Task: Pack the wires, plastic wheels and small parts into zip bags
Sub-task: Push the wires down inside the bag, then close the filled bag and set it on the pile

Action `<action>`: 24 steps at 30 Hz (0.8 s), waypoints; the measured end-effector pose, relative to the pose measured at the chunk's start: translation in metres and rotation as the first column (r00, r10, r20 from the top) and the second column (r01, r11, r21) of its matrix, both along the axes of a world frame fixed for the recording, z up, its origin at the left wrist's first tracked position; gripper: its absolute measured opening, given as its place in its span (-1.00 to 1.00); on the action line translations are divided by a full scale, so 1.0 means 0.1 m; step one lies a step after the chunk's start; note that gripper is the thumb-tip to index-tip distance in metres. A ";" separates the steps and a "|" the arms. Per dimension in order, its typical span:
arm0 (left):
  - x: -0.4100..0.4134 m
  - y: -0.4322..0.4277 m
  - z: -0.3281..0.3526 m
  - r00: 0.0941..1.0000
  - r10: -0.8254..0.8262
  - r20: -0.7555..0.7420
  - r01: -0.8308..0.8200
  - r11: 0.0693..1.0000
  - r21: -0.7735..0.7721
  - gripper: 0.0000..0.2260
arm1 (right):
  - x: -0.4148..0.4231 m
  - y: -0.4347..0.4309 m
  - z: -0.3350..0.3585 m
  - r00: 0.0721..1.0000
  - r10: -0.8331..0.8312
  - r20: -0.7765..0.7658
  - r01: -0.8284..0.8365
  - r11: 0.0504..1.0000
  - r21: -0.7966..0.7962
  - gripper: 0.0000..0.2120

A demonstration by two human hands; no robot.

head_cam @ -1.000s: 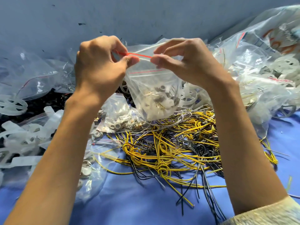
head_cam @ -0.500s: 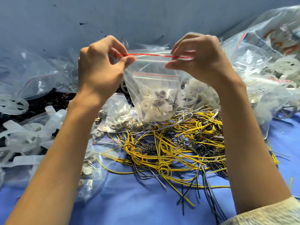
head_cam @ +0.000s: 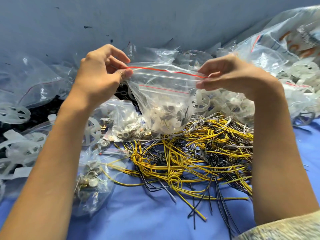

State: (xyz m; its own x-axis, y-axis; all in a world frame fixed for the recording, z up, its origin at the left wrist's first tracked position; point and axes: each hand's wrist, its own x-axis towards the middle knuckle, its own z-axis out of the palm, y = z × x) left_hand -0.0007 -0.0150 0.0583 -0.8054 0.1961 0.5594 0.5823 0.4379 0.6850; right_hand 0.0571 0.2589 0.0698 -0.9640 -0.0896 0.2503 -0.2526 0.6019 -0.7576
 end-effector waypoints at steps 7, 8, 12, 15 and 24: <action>-0.06 -0.08 -0.01 1.000 0.002 -0.017 -0.001 1.000 0.012 -0.91 | 0.01 -0.01 0.01 0.987 0.039 -0.154 -0.061 0.988 -0.140 -0.91; -0.07 -0.10 -0.01 0.999 0.010 -0.036 -0.009 0.999 0.031 -0.91 | 0.01 -0.01 0.02 0.981 0.035 -0.189 -0.067 0.984 -0.165 -0.90; -0.08 -0.12 0.03 0.995 0.028 -0.099 -0.020 0.996 0.083 -0.82 | -0.03 -0.07 0.03 0.954 -0.031 -0.297 -0.044 0.969 -0.243 -0.83; -0.06 -0.06 0.01 0.999 -0.025 -0.024 0.028 0.994 0.105 -0.84 | -0.08 -0.14 0.02 0.959 -0.100 -0.265 0.036 0.971 -0.236 -0.76; 0.04 0.06 -0.06 0.927 -0.330 0.179 0.307 0.941 0.143 -0.84 | -0.01 -0.09 -0.06 0.983 0.096 -0.154 -0.126 0.972 -0.199 -0.84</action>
